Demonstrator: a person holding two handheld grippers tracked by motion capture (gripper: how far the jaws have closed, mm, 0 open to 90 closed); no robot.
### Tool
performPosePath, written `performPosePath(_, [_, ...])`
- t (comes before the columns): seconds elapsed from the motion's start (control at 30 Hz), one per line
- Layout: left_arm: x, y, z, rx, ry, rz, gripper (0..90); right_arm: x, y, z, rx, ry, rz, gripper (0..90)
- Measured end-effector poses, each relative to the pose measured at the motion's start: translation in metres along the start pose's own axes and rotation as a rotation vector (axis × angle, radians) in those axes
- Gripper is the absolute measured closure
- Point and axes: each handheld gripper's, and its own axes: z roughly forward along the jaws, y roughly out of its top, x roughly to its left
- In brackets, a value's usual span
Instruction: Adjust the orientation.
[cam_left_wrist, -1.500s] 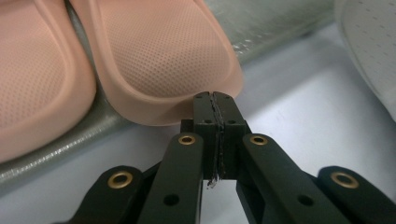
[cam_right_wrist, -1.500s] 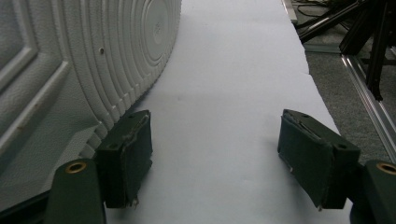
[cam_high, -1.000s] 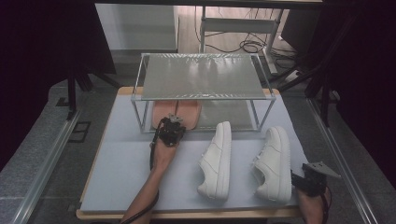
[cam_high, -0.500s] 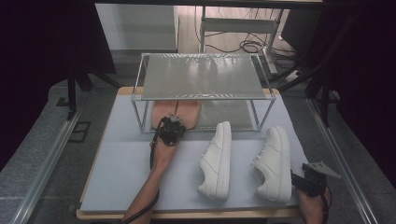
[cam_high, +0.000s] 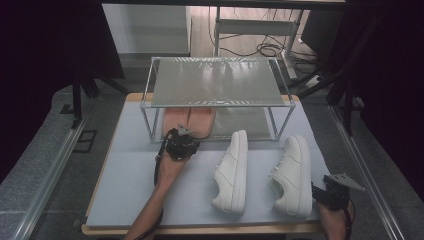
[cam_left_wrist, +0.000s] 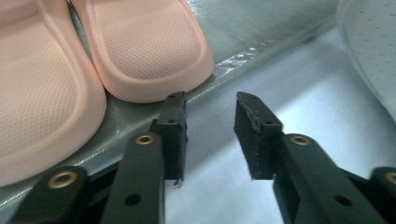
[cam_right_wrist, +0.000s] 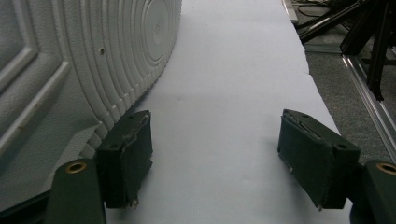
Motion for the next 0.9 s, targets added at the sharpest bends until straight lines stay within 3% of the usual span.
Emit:
performPosePath(0.47, [-0.005, -0.013, -0.035, 0.016, -0.039, 0.026, 27.3, 0.000, 0.000, 0.000, 0.003, -0.002, 0.000, 26.6])
performPosePath(0.9, [-0.005, -0.032, -0.062, 0.029, -0.048, 0.034, 13.9, 0.001, 0.000, 0.000, 0.001, -0.004, 0.001, 26.7])
